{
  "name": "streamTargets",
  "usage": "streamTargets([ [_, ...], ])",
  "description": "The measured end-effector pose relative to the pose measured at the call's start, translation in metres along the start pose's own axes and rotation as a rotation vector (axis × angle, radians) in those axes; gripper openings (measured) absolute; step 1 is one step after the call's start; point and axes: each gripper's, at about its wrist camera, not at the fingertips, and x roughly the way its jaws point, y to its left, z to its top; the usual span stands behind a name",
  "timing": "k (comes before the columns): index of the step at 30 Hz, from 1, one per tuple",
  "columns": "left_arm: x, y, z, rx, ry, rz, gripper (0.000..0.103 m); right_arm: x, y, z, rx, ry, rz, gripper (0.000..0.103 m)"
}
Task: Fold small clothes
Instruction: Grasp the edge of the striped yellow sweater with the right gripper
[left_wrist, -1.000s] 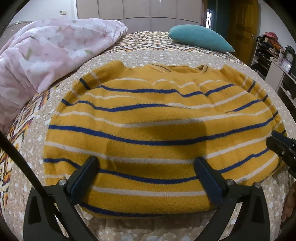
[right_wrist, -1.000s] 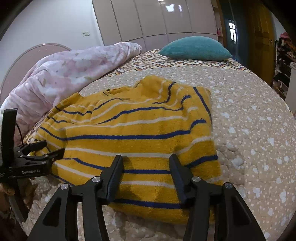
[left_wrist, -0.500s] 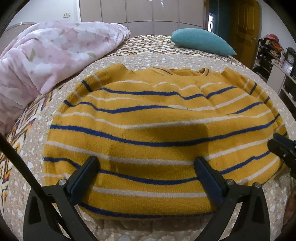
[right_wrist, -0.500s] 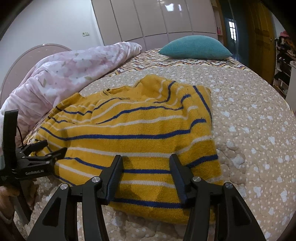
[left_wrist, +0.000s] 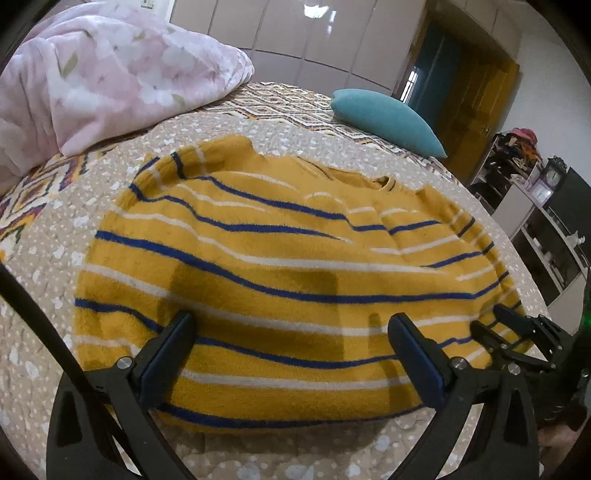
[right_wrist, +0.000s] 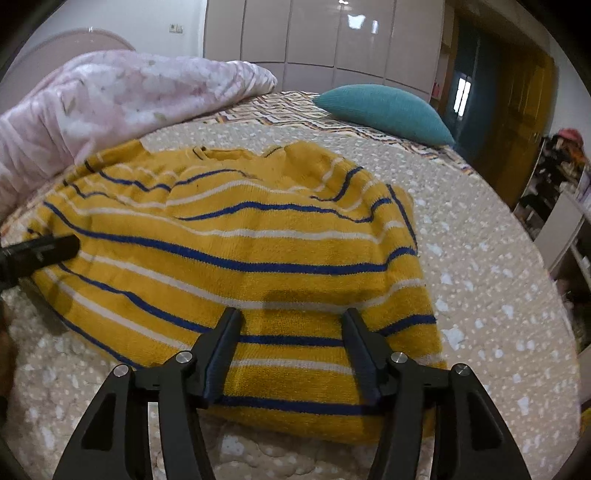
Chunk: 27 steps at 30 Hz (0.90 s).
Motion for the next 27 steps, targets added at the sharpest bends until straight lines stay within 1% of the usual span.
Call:
streamTargets([
  [2, -0.012, -0.004, -0.002, 0.011, -0.015, -0.010, 0.103, 0.000, 0.007, 0.001, -0.028, 0.003, -0.052, 0.066],
  [4, -0.024, -0.006, -0.004, 0.032, -0.026, -0.013, 0.103, -0.002, 0.013, 0.002, -0.052, 0.009, -0.111, 0.074],
  [5, -0.030, -0.007, -0.004, 0.043, -0.036, -0.006, 0.103, -0.003, 0.015, 0.003, -0.060, 0.020, -0.137, 0.075],
  [7, -0.048, -0.005, -0.003, 0.060, -0.080, 0.030, 0.103, -0.009, 0.013, 0.008, -0.031, 0.049, -0.147, 0.075],
  [8, -0.058, -0.002, -0.002, 0.065, -0.115, 0.068, 0.103, -0.018, 0.008, 0.011, 0.026, 0.043, -0.127, 0.075],
  [9, -0.063, 0.002, 0.000, 0.065, -0.134, 0.098, 0.103, -0.028, 0.005, 0.013, 0.068, 0.020, -0.098, 0.075],
  [10, -0.067, 0.009, 0.003, 0.056, -0.153, 0.164, 0.103, -0.036, 0.001, 0.016, 0.104, -0.004, -0.071, 0.075],
  [11, -0.066, 0.016, 0.005, 0.047, -0.150, 0.219, 0.103, -0.046, -0.001, 0.022, 0.134, -0.027, -0.046, 0.075],
  [12, -0.062, 0.024, 0.007, 0.033, -0.129, 0.284, 0.103, -0.052, -0.001, 0.028, 0.148, -0.039, -0.020, 0.075],
  [13, -0.055, 0.036, 0.009, 0.009, -0.095, 0.337, 0.101, -0.056, 0.001, 0.034, 0.151, -0.045, 0.005, 0.075],
  [14, -0.048, 0.049, 0.011, -0.023, -0.055, 0.364, 0.098, -0.057, 0.005, 0.042, 0.151, -0.048, 0.040, 0.075],
  [15, -0.042, 0.060, 0.011, -0.058, -0.012, 0.373, 0.088, -0.056, 0.012, 0.050, 0.149, -0.043, 0.078, 0.075],
  [16, -0.037, 0.074, 0.012, -0.109, 0.036, 0.357, 0.079, -0.054, 0.018, 0.057, 0.144, -0.038, 0.105, 0.073],
  [17, -0.035, 0.084, 0.012, -0.151, 0.059, 0.316, 0.078, -0.050, 0.028, 0.064, 0.133, -0.028, 0.140, 0.071],
  [18, -0.035, 0.095, 0.012, -0.198, 0.073, 0.270, 0.077, -0.046, 0.040, 0.069, 0.117, -0.018, 0.168, 0.067],
  [19, -0.036, 0.100, 0.012, -0.217, 0.075, 0.261, 0.077, -0.040, 0.054, 0.076, 0.090, -0.004, 0.196, 0.061],
  [20, -0.039, 0.104, 0.013, -0.222, 0.069, 0.271, 0.076, -0.037, 0.066, 0.078, 0.070, 0.005, 0.213, 0.058],
  [21, -0.043, 0.107, 0.014, -0.221, 0.062, 0.301, 0.068, -0.031, 0.085, 0.083, 0.034, 0.022, 0.245, 0.052],
  [22, -0.048, 0.113, 0.014, -0.226, 0.052, 0.322, 0.068, -0.025, 0.101, 0.087, 0.002, 0.041, 0.272, 0.048],
  [24, -0.058, 0.129, 0.015, -0.294, 0.034, 0.263, 0.068, -0.014, 0.133, 0.095, -0.055, 0.072, 0.304, 0.046],
  [25, -0.066, 0.142, 0.015, -0.348, 0.007, 0.271, 0.068, -0.008, 0.147, 0.099, -0.079, 0.080, 0.304, 0.046],
  [27, -0.078, 0.160, 0.015, -0.403, -0.048, 0.294, 0.068, 0.006, 0.178, 0.108, -0.135, 0.094, 0.294, 0.046],
])
